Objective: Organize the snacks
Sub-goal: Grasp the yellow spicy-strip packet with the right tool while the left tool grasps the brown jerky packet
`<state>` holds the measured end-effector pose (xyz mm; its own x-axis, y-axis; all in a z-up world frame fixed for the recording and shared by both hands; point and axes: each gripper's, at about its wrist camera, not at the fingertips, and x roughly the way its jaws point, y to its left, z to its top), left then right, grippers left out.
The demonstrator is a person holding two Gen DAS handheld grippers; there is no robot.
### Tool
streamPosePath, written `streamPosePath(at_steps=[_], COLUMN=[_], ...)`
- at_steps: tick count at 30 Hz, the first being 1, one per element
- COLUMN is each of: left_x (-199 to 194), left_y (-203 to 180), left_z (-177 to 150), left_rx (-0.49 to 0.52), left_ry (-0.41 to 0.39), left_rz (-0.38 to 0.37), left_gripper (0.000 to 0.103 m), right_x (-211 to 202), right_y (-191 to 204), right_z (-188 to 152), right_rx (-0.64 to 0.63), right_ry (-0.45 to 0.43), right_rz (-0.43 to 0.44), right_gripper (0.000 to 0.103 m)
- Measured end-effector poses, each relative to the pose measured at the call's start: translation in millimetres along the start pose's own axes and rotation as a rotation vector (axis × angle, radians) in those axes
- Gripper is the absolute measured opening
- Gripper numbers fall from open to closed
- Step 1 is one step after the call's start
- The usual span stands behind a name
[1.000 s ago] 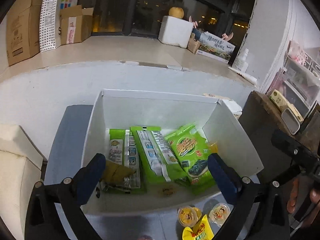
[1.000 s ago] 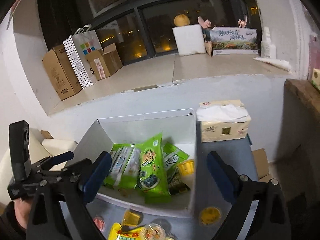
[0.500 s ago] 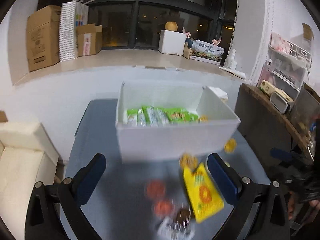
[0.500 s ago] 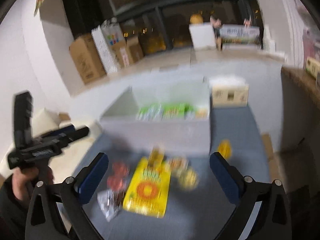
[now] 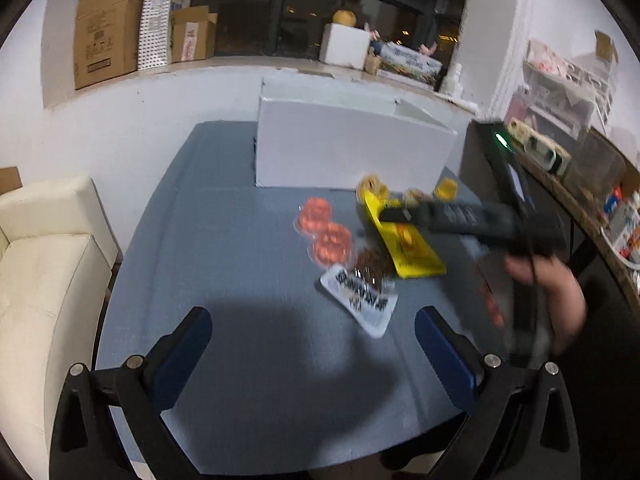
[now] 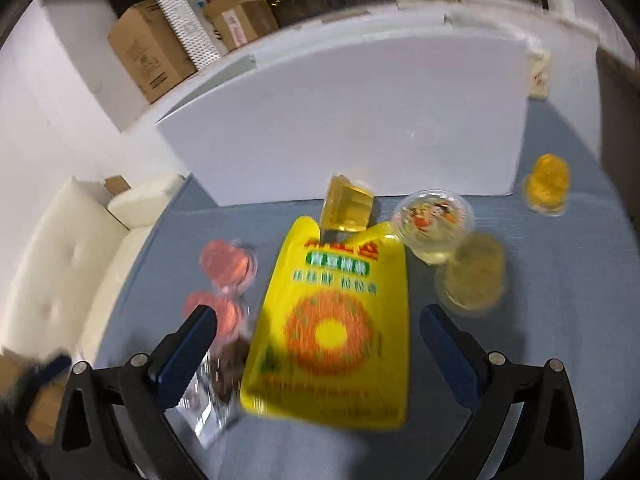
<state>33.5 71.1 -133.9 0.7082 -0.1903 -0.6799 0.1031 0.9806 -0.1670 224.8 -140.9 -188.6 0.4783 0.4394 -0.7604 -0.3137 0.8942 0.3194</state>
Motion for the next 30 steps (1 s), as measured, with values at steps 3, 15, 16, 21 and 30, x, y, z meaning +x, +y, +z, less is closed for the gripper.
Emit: streamPosePath(at_steps=[3,15,16,21,30], left_x=[6.5,65.0,68.9,86.9,114.9], left_y=[-1.7,-25.4,-27.6,-35.3,-35.5], left_z=[-2.3,-5.3,-4.5,2.6,24.1], left_rx=[0.013,0.075,0.081,0.12,0.108], left_ry=[0.015,0.125,0.13,0.151,0.18], left_rz=[-0.011,-0.034,-0.041,-0.048,-0.055], left_gripper=[0.103,0.103,0.103,0.103,0.103], right_x=[12.0,15.3,12.6,-17.0,-63.0], right_y=[-2.6,17.8,16.9,11.8,5.8], right_z=[6.4,2.0,2.3,2.6,-5.8], right_rx=[-0.003,-0.113,-0.114,-0.1,-0.092], right_ry=[0.011,-0.01,-0.013,-0.063,-0.121], right_rz=[-0.034,-0.12,-0.111,-0.062,-0.005], right_gripper=[0.103,0.056,0.054,0.035,0.023])
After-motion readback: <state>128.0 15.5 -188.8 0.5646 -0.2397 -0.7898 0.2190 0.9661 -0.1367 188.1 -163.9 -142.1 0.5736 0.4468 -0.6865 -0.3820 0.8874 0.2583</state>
